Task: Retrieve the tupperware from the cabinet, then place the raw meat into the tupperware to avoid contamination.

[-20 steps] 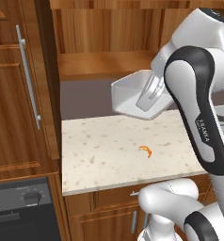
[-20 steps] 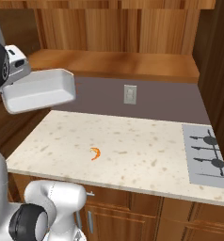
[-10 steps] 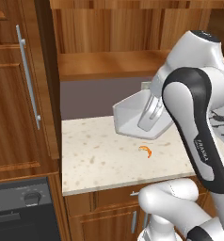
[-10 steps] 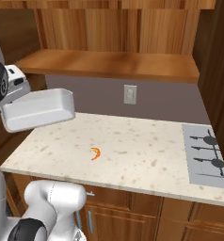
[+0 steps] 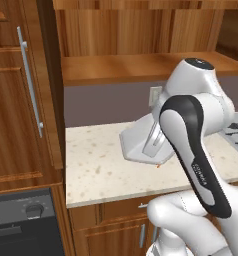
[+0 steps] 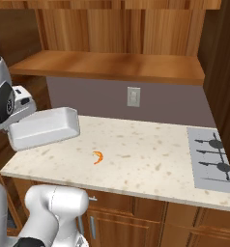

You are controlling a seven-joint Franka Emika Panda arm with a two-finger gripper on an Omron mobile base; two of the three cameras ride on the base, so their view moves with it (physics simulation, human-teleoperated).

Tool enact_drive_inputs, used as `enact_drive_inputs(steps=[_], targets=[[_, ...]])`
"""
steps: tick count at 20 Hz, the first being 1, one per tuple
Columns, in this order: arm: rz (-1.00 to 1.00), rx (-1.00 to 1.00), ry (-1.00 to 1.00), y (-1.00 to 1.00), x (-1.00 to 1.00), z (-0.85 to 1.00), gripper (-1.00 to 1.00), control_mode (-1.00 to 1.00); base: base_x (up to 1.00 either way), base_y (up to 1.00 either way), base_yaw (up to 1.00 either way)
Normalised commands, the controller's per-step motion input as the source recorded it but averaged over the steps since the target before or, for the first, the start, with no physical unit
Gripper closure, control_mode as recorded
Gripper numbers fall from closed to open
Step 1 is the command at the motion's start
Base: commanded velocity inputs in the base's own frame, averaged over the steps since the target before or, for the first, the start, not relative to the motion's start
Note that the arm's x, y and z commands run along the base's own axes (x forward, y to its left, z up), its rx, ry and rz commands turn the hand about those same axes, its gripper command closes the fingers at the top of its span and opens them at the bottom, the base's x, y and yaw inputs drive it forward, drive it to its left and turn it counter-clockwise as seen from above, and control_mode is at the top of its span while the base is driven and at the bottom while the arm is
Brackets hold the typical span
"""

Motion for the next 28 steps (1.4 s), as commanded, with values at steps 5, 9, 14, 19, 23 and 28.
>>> enact_drive_inputs(steps=[5, 9, 14, 19, 23, 28], targets=[[0.01, -0.04, 0.04, 0.03, 0.08, -0.49, 1.0, -1.0, 0.0, 0.0, 0.0], [0.02, -0.03, 0.04, 0.04, 0.12, -0.49, 1.0, -1.0, 0.0, 0.0, 0.0], [0.05, 0.0, 0.03, 0.0, 0.26, -0.44, 1.0, -1.0, 0.0, 0.0, 0.0], [0.07, 0.0, 0.03, 0.0, 0.35, -0.35, 1.0, -1.0, 0.0, 0.0, 0.0], [0.1, 0.0, 0.02, 0.0, 0.36, -0.3, 1.0, -1.0, 0.0, 0.0, 0.0], [0.1, 0.0, 0.0, 0.0, 0.31, -0.27, 1.0, -1.0, 0.0, 0.0, 0.0]])
